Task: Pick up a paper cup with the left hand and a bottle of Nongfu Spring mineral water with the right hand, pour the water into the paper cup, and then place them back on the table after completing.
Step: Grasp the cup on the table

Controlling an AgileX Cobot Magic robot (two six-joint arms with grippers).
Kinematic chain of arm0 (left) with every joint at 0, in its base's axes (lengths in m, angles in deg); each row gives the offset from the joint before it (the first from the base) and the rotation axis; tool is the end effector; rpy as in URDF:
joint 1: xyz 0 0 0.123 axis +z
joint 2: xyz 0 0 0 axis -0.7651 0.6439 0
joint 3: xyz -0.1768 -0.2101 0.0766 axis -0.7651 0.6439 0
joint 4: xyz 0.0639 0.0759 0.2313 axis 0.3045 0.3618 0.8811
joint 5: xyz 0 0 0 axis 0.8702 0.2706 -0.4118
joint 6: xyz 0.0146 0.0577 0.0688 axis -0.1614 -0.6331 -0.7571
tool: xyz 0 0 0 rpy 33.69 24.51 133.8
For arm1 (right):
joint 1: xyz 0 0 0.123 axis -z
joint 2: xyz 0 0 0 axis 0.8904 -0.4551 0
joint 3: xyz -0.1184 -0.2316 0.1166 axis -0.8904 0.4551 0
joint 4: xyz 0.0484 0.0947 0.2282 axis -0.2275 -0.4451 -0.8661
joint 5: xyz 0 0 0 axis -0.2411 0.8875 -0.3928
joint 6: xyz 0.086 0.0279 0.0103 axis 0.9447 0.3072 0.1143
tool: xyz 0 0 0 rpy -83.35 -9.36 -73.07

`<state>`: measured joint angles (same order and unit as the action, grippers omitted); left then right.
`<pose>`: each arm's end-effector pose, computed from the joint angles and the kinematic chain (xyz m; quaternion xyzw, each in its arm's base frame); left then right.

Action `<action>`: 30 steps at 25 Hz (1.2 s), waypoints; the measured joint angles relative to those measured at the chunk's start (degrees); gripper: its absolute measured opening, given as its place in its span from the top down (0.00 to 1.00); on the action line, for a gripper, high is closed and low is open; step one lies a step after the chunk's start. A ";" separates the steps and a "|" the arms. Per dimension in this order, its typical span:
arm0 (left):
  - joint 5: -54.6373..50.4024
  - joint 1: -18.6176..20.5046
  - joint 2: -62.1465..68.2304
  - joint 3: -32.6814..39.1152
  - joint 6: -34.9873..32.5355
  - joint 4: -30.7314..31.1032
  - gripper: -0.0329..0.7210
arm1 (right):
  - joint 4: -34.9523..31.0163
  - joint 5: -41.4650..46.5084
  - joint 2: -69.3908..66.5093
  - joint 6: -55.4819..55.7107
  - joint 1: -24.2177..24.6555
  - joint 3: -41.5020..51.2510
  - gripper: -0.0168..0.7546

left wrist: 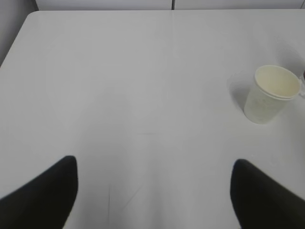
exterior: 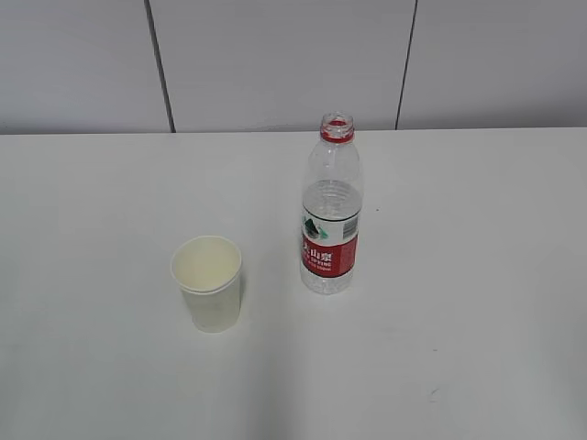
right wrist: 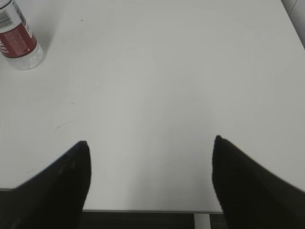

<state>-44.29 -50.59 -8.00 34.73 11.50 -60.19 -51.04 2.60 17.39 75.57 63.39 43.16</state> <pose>-0.0099 0.0006 0.2794 0.0049 0.8584 0.0002 0.5129 -0.0106 -0.0010 0.2681 -0.0002 0.8728 -0.0109 0.4880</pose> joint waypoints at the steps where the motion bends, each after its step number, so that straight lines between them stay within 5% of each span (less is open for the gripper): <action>1: 0.00 0.00 0.00 0.00 0.00 0.00 0.17 | 0.00 0.00 0.00 0.00 0.00 0.00 0.22; 30: 0.00 0.00 0.00 0.00 0.00 0.00 0.17 | 0.00 0.00 0.00 0.00 0.00 0.00 0.22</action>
<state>-44.29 -50.59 -8.00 34.73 11.50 -60.19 -51.04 2.60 17.39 75.57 63.39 43.16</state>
